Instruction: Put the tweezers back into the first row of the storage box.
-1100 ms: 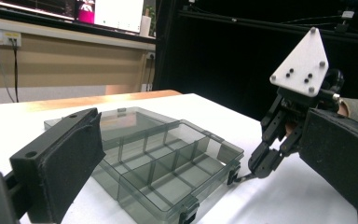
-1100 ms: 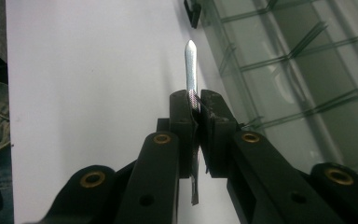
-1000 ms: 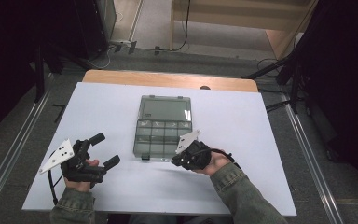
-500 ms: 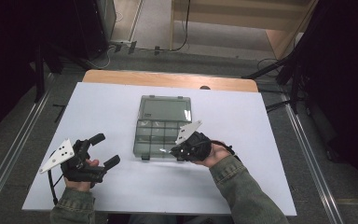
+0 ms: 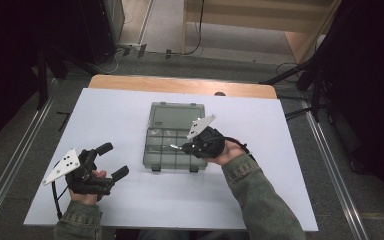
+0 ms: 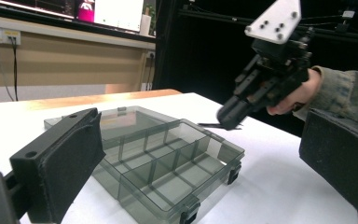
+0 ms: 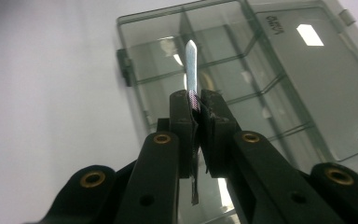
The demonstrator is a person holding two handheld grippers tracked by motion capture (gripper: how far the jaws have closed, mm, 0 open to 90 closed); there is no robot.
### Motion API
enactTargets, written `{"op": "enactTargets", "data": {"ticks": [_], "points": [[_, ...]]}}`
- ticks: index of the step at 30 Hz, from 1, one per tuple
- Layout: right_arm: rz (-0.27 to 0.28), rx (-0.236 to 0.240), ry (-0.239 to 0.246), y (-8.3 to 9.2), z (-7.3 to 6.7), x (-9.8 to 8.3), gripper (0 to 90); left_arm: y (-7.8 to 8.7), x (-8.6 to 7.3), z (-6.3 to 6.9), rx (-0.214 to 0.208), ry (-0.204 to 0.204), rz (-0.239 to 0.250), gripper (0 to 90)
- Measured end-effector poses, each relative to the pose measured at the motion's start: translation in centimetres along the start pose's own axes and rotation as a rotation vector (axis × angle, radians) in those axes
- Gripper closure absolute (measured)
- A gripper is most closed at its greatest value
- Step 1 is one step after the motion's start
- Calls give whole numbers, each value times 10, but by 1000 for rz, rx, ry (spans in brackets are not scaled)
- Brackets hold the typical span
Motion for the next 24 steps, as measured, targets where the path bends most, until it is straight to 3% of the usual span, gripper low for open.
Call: {"op": "enactTargets", "data": {"ticks": [13,17,24], "points": [[2,-68,11,-16,34,14,858,0,0,-1,-2,2,2,0],[-7,-101,6,-28,48,10,858,0,0,-1,-1,4,3,0],[-33,-102,14,-48,54,-1,858,0,0,-4,7,9,2,0]]}}
Point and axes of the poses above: each handheld gripper's, and its own axes: y roughly backward along the jaws, x roughly out of its top, z roughly to its right, the point moved 10 cm from there along -y, roughly forward along the jaws, and after that the axes turned 9 degrees about z, right-handed, at the moved point
